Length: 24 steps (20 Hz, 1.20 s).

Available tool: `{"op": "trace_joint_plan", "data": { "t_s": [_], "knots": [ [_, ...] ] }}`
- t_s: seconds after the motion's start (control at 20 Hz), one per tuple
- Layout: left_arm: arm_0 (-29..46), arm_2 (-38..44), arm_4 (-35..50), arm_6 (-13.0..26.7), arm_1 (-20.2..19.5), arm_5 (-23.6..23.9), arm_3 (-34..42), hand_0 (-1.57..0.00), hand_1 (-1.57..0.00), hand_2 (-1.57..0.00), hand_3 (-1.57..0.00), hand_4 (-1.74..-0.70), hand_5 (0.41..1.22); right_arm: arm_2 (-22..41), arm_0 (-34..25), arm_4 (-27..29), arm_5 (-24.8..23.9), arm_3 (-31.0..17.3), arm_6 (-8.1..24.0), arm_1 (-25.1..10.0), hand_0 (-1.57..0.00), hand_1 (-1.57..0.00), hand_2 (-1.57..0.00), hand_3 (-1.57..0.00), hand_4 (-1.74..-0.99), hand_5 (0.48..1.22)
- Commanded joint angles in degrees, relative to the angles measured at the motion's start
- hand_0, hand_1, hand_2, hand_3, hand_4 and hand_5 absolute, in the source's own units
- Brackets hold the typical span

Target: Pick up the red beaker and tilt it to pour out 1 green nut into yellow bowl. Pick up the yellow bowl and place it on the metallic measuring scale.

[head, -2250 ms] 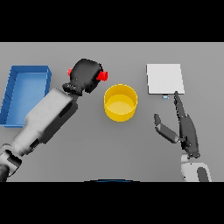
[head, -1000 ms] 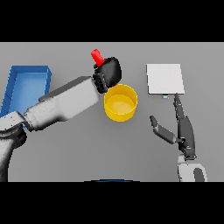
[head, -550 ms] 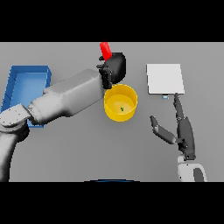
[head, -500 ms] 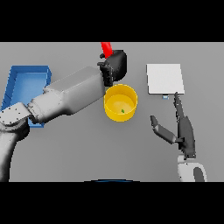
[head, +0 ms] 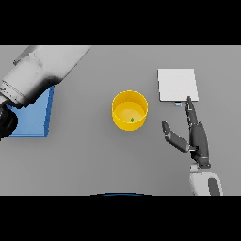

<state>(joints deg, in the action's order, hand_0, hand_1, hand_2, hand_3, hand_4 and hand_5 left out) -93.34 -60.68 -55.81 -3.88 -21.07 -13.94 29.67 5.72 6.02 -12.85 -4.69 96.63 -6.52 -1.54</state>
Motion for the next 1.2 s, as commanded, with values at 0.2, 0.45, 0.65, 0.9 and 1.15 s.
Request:
{"op": "trace_joint_plan", "data": {
  "t_s": [0.2, 0.45, 0.65, 0.9, 1.15],
  "knots": [
    [1.97, 15.45, 16.02, 8.45, -5.38, 3.35, -9.01, -1.57, -1.57, -1.56, -1.36, -1.73, 1.221, 0.38, 0.52, 0.54, 0.98, -0.13, 0.26, -0.11, 0.00, 0.00, 0.00, 0.00, -1.222, 0.592],
    [10.31, 26.20, 31.28, 9.03, -12.21, 10.79, -9.05, -1.57, -1.57, -1.57, -1.43, -1.74, 1.221, -0.64, -0.04, 1.53, 1.99, -0.86, -1.82, -1.88, 0.00, 0.00, 0.00, 0.00, -1.222, 0.586],
    [20.97, 31.70, 41.32, 16.17, -17.18, 18.57, -1.72, -1.57, -1.57, -1.57, -1.43, -1.74, 1.221, -0.24, -0.82, 0.87, 2.22, -1.76, -1.63, -2.23, 0.00, 0.00, 0.00, 0.00, -1.217, 0.599],
    [37.68, 34.03, 50.51, 28.24, -21.96, 27.87, 15.93, -1.57, -1.57, -1.57, -1.46, -1.74, 1.221, 0.22, -0.67, -0.49, 2.17, -1.02, -1.37, -3.21, 0.00, 0.00, 0.00, 0.00, -1.212, 0.641],
    [52.37, 32.77, 54.99, 35.31, -25.05, 36.44, 30.95, -1.57, -1.57, -1.57, -1.45, -1.74, 1.221, 0.88, -0.66, -1.32, 2.18, -1.65, -0.99, -3.00, 0.00, 0.00, 0.00, 0.00, -1.215, 0.664]
  ]
}}
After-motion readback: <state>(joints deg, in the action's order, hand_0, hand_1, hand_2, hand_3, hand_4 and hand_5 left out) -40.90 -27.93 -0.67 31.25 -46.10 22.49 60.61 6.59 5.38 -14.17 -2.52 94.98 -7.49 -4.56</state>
